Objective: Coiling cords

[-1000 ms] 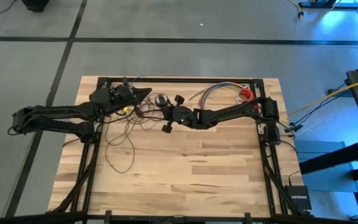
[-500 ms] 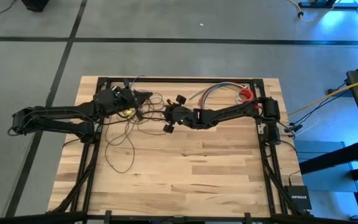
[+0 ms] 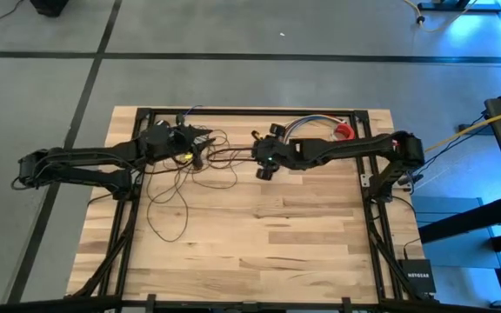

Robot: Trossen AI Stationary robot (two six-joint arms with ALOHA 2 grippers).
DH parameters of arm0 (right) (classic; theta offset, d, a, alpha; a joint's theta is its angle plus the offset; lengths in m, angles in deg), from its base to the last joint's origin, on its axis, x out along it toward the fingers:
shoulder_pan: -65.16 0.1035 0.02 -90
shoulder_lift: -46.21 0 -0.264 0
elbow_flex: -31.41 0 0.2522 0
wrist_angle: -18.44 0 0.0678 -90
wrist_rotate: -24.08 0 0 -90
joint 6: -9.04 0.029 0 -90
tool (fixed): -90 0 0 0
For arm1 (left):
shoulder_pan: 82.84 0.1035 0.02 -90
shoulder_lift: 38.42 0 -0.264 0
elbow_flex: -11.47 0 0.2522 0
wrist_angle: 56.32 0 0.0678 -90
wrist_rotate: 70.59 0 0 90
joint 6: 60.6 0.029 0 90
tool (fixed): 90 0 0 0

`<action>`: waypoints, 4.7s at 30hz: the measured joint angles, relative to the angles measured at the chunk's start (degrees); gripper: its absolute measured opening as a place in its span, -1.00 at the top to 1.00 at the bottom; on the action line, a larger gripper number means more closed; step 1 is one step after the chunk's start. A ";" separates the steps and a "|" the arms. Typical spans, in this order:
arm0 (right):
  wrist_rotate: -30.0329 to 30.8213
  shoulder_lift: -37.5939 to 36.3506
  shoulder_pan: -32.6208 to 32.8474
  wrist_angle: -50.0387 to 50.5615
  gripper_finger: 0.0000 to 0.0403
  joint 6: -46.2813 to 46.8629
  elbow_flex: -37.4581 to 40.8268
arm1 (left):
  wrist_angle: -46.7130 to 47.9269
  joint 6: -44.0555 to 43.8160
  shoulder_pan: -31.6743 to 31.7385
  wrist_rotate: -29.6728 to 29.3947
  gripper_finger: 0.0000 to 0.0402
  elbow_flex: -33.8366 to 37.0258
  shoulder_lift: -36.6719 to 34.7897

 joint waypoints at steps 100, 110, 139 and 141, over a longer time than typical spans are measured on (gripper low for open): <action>-20.20 12.41 1.47 -54.62 0.93 -9.59 22.42 | -11.65 0.10 -7.89 13.98 0.59 0.14 32.36; -20.27 12.39 1.51 -54.59 0.93 -9.16 22.44 | -12.80 0.47 -6.99 14.21 0.96 0.14 32.33; -20.16 12.39 1.47 -54.20 0.93 -9.18 22.42 | -13.03 -1.55 -7.60 13.99 0.99 0.14 32.29; -20.16 12.39 1.47 -54.17 0.93 -9.18 22.42 | -13.02 -1.67 -7.60 14.01 0.99 0.16 32.31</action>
